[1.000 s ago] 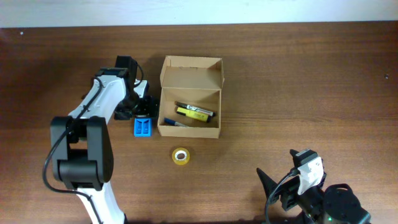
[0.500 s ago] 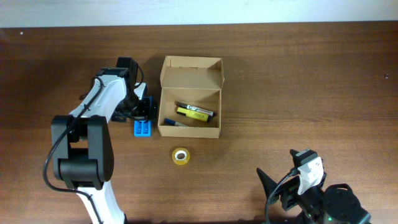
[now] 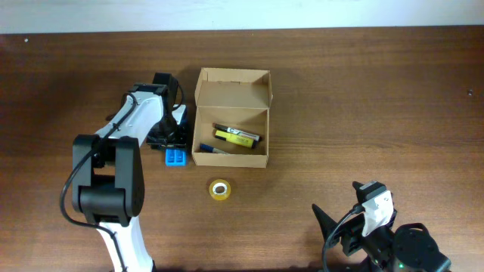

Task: Pack container
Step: 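Lower the left gripper and grasp the blue duster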

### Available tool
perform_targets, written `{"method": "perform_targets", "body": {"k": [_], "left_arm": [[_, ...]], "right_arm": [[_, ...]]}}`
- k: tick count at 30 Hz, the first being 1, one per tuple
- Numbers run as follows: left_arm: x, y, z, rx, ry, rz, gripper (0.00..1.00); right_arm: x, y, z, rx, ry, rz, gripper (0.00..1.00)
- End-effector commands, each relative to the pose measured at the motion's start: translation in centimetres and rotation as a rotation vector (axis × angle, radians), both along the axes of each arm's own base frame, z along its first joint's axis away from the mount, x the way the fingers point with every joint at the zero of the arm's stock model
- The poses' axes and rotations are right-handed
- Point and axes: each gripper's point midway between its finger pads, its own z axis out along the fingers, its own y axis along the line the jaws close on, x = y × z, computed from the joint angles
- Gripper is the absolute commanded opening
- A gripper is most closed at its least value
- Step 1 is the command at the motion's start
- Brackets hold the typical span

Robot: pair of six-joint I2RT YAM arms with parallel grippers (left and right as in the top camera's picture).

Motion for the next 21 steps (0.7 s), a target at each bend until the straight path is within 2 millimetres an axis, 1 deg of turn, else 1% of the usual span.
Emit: {"method": "perform_targets", "body": {"k": [1, 7, 13, 16, 19, 21], "left_arm": [[0.4, 0.1, -0.2, 0.008, -0.001, 0.024, 0.39], [0.6, 0.1, -0.2, 0.012, -0.006, 0.077, 0.26], [0.7, 0.1, 0.3, 0.012, -0.017, 0.114, 0.26], [1.1, 0.1, 1.3, 0.010, -0.048, 0.123, 0.26], [1.5, 0.7, 3.0, 0.040, -0.099, 0.168, 0.25], [1.9, 1.0, 4.5, 0.047, -0.145, 0.182, 0.25]], "right_arm": [[0.2, -0.3, 0.0, 0.001, -0.004, -0.019, 0.99], [0.2, -0.3, 0.0, 0.001, -0.004, -0.019, 0.99], [0.2, -0.3, 0.0, 0.001, -0.004, -0.019, 0.99], [0.2, -0.3, 0.0, 0.001, -0.004, -0.019, 0.99], [0.2, -0.3, 0.0, 0.001, -0.004, -0.019, 0.99], [0.2, -0.3, 0.0, 0.001, -0.004, -0.019, 0.99]]}}
